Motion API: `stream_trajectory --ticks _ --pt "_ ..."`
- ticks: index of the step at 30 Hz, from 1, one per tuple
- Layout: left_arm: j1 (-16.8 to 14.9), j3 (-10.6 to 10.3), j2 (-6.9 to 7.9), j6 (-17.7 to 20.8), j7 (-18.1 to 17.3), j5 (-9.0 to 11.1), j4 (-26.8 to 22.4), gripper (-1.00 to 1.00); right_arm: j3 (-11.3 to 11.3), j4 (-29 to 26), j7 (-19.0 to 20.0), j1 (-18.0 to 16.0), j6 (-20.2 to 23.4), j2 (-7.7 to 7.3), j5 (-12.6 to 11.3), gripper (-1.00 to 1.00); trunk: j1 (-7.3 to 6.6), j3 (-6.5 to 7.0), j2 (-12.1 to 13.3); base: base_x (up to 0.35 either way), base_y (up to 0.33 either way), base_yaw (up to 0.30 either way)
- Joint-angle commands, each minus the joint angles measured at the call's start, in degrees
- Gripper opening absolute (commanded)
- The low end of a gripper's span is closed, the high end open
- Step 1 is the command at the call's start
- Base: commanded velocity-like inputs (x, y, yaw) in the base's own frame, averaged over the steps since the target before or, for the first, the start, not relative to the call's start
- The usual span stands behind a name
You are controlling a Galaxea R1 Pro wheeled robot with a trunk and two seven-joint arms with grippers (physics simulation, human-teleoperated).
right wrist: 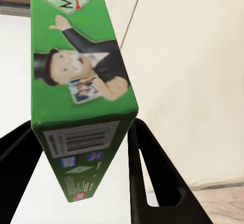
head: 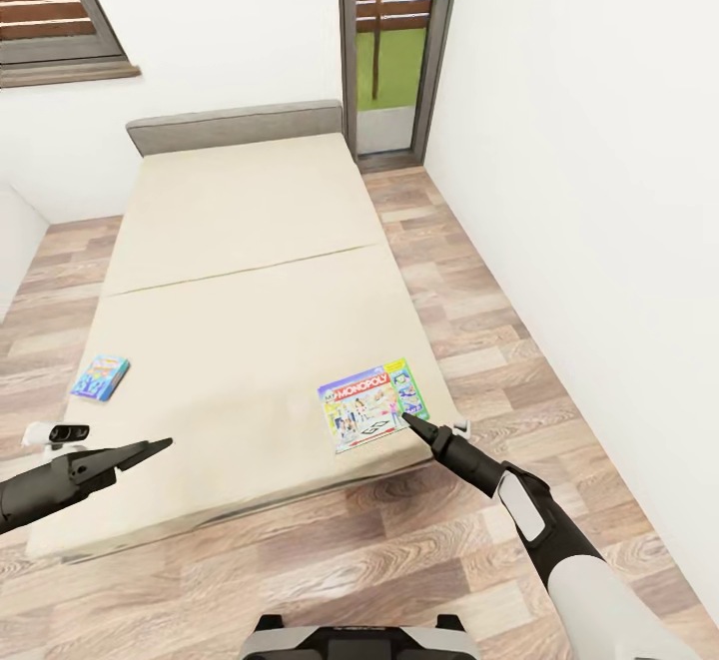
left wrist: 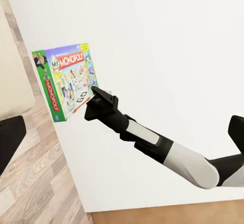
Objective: Put all the toys in the child's room - the three board games (two on the bed and one on the table), the two jigsaw puzzles on the table, and the tennis ball on the table - inside the toy box on the table in the child's room.
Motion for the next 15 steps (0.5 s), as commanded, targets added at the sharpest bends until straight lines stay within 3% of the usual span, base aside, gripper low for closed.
stream_trajectory --ticks 1,15 --pt "0.0 0.2 0.0 0.6 -0.2 -0.1 0.0 1.0 0.0 0.0 0.0 0.0 0.4 0.02 -0.3 -1.0 0.03 0.03 -0.1 0.0 0.0 0.0" --pt "0.0 0.7 -0.01 0.6 -0.2 -0.1 0.0 1.0 0.1 0.0 -0.1 0.0 -0.5 0.24 -0.3 -1.0 0.03 1.36 -0.1 0.0 0.0 0.0"
